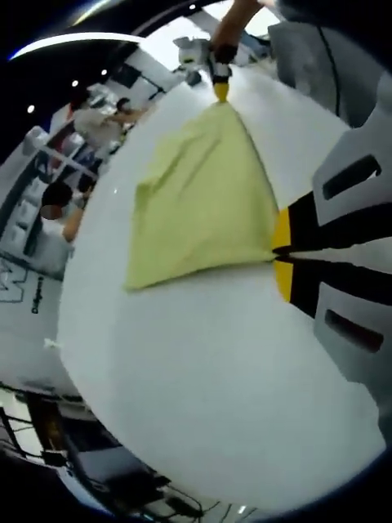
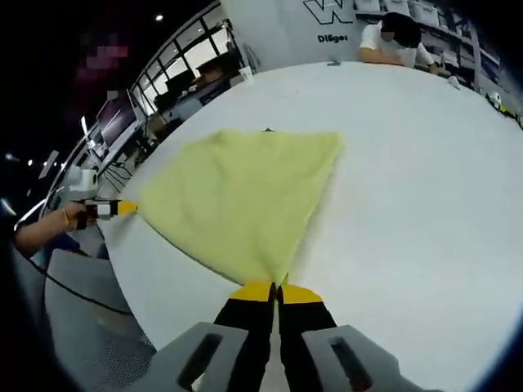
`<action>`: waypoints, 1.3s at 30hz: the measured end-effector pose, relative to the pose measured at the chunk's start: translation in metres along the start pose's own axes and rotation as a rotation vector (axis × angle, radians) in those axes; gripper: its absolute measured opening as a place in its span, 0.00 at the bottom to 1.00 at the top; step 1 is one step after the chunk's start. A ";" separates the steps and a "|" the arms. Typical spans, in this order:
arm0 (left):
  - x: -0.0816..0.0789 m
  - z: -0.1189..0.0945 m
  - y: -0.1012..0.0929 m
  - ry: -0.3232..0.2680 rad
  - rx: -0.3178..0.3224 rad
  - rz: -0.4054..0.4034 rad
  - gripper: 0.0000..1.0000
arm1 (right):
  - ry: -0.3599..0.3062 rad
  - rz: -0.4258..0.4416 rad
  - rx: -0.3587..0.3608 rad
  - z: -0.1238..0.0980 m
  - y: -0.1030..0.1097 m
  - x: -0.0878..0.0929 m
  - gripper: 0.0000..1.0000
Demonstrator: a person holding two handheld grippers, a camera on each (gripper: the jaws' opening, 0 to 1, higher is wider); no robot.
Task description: Fold the garment on the visible template until the final outline fits inside the template.
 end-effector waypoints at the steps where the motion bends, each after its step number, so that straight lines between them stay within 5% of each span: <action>1: 0.000 -0.001 0.000 -0.001 0.000 -0.001 0.00 | -0.003 -0.008 -0.002 -0.002 0.000 0.002 0.00; 7: 0.014 -0.002 -0.007 0.030 -0.002 0.048 0.01 | -0.002 -0.013 0.011 -0.009 -0.001 0.023 0.00; 22: 0.017 -0.007 -0.011 -0.014 0.010 0.051 0.02 | -0.064 -0.030 0.041 -0.015 -0.008 0.021 0.00; 32: 0.004 -0.028 -0.021 -0.123 0.013 0.070 0.00 | -0.150 -0.046 0.074 -0.039 -0.013 0.017 0.16; 36: 0.002 -0.034 -0.020 -0.143 0.017 0.076 0.12 | -0.229 -0.019 0.059 -0.057 -0.002 0.006 0.21; 39: -0.006 -0.041 -0.034 -0.195 0.056 0.192 0.23 | -0.269 -0.035 0.054 -0.063 0.005 0.006 0.23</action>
Point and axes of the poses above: the point that each gripper's makers call its tool centre point, and the gripper's own axes: z roughly forward along the fingers, y roughly to its left, x roughly out of its underside, the point moved 5 cm from there along -z, roughly backward along the fingers, and after that the axes turned 12 degrees about x, right-handed, at the moved point
